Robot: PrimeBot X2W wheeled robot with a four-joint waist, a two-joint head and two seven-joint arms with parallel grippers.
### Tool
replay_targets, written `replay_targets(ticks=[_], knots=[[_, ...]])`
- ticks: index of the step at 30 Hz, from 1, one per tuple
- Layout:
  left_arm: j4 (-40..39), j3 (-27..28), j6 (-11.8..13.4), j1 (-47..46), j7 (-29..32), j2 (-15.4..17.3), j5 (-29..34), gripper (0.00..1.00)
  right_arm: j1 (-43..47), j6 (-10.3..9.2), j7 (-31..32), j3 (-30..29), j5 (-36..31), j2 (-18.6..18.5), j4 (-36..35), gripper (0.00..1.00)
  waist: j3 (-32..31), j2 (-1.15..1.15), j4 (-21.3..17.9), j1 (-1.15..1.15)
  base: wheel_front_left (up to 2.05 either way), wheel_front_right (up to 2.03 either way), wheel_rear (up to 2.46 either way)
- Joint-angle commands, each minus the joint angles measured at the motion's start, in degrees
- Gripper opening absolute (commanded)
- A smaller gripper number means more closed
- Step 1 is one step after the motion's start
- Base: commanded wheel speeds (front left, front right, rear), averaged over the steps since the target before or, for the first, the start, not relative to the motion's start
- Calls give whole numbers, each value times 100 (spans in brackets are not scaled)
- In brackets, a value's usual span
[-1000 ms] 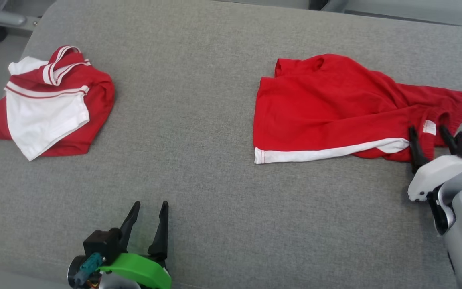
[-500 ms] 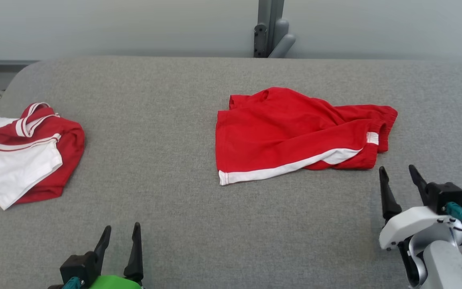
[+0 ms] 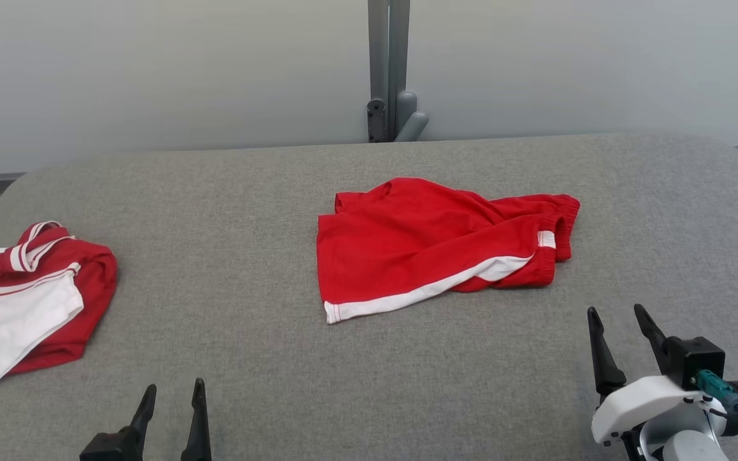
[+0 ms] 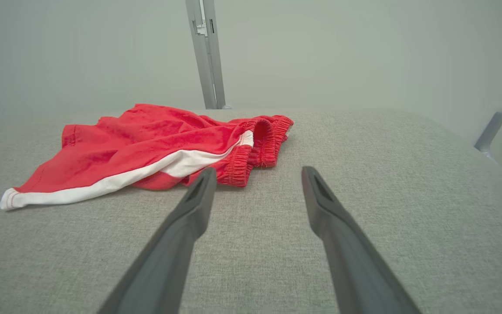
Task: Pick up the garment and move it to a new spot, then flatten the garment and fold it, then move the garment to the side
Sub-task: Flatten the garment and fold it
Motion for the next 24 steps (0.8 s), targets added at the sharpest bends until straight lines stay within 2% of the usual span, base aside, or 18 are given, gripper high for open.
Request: replay_targets(ticks=[1, 12, 20, 24], knots=[[-58, 40, -24, 93, -2, 19, 41, 100, 117, -8, 0, -52, -7, 29, -68, 100, -70, 7, -56, 0, 0, 0, 0], [-133, 68, -55, 142, -2, 19, 143, 100, 333, -8, -1, -76, 1, 113, -232, 100, -137, 7, -109, 0, 0, 0, 0], [-184, -119, -86, -99, -2, 19, 30, 100, 148, -8, -1, -13, -11, 123, -249, 100, 221, 7, -104, 0, 0, 0, 0], [-222, -343, -93, -432, -2, 19, -74, 100, -97, -8, -1, 7, -45, 126, -333, 100, 676, 7, -88, 0, 0, 0, 0]])
